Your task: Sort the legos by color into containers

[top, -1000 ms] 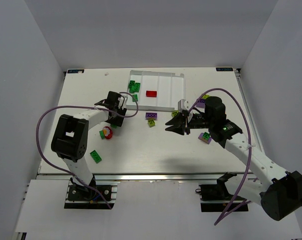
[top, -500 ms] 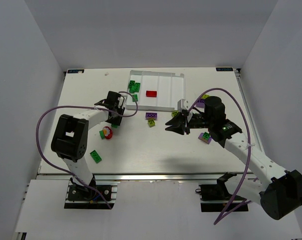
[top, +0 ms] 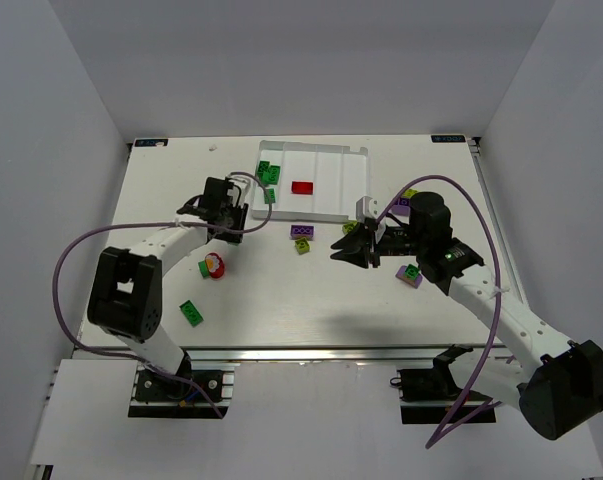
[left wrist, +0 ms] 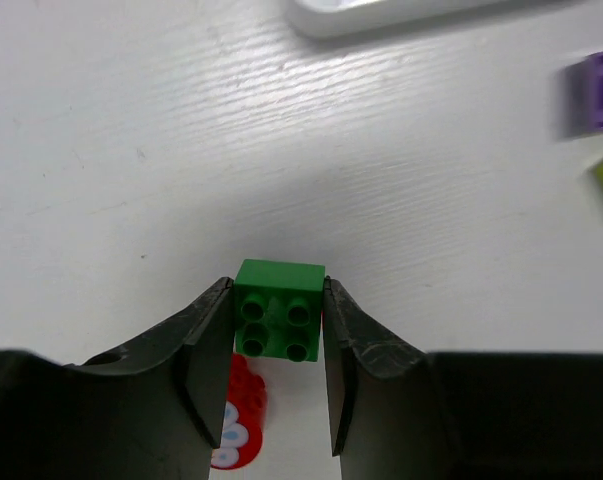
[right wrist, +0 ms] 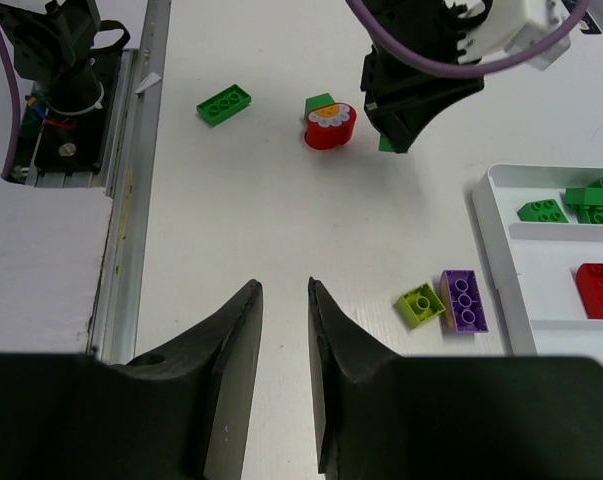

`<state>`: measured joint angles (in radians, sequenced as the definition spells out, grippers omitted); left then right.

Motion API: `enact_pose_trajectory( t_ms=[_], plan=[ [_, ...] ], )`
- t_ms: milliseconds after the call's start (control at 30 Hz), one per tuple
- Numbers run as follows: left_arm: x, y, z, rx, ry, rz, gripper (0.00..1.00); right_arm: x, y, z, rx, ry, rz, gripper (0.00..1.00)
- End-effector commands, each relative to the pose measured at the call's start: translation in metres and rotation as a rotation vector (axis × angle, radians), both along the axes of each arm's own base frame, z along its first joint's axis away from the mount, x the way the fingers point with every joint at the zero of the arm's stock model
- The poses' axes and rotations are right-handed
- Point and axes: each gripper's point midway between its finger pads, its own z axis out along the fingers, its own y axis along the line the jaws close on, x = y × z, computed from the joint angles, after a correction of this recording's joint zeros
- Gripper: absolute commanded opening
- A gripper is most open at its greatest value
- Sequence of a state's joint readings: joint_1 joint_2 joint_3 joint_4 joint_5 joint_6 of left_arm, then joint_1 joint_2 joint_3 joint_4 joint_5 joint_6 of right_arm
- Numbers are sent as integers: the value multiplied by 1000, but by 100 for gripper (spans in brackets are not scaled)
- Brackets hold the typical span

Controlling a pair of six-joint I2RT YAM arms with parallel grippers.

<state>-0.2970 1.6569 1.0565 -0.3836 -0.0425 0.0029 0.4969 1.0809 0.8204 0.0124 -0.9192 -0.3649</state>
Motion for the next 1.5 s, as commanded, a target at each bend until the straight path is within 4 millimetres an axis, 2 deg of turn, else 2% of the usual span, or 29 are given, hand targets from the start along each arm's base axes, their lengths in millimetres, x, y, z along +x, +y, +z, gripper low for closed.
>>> enact_pose_trajectory(
  t_ms=[0,67,100,133,233,300,333,367,433,567,633,667,700,800,867,900,967,1033,1133,1233,1300,1367,1467],
  plan=[
    [5,-23,51,-161,-133,-35,11,0,-1,12,35,-43,2,31],
    [8,-31,67,-218,-178,-52,9,0,-1,13,36,-47,-7,30],
    [12,-41,84,-281,-229,-69,7,1,-1,14,37,-50,-14,30],
    [15,-47,92,-312,-251,-76,6,4,-2,13,36,-51,-26,30],
    [34,-68,121,-399,-315,-91,3,8,-2,13,38,-38,-52,24],
    [47,-75,131,-398,-343,-79,3,10,-2,14,41,-29,-66,22],
    [56,-78,124,-378,-340,-61,3,12,-2,15,43,-30,-81,18],
    [68,-82,136,-381,-373,-58,3,13,-3,15,44,-29,-89,17],
    [86,-82,135,-361,-386,-21,3,14,-4,20,53,-34,-104,14],
    [134,-86,121,-303,-389,19,5,10,-6,30,77,-57,-105,12],
    [149,-84,113,-266,-389,47,7,6,-7,32,86,-61,-98,13],
    [157,-81,94,-230,-360,68,8,5,-7,33,91,-64,-94,13],
    [167,-83,102,-233,-385,72,9,5,-7,33,91,-62,-91,13],
    [183,-86,88,-218,-374,87,15,4,-7,33,91,-60,-86,13],
    [185,-86,80,-208,-349,95,19,5,-7,32,88,-63,-92,17],
    [186,-86,76,-204,-339,100,26,5,-7,32,88,-64,-93,18],
    [186,-85,67,-192,-313,104,34,6,-8,33,89,-69,-96,21],
    [182,-80,62,-174,-303,120,49,6,-8,33,88,-71,-99,25],
    [179,-77,64,-167,-303,129,64,7,-9,33,89,-74,-103,29],
    [176,-80,70,-178,-287,116,71,9,-10,33,88,-74,-109,34],
    [173,-83,85,-205,-302,103,72,9,-11,33,88,-74,-112,36],
    [163,-88,100,-239,-300,73,73,10,-12,35,91,-77,-117,38],
    [146,-80,109,-253,-280,113,74,10,-15,38,97,-84,-120,40]
  ],
)
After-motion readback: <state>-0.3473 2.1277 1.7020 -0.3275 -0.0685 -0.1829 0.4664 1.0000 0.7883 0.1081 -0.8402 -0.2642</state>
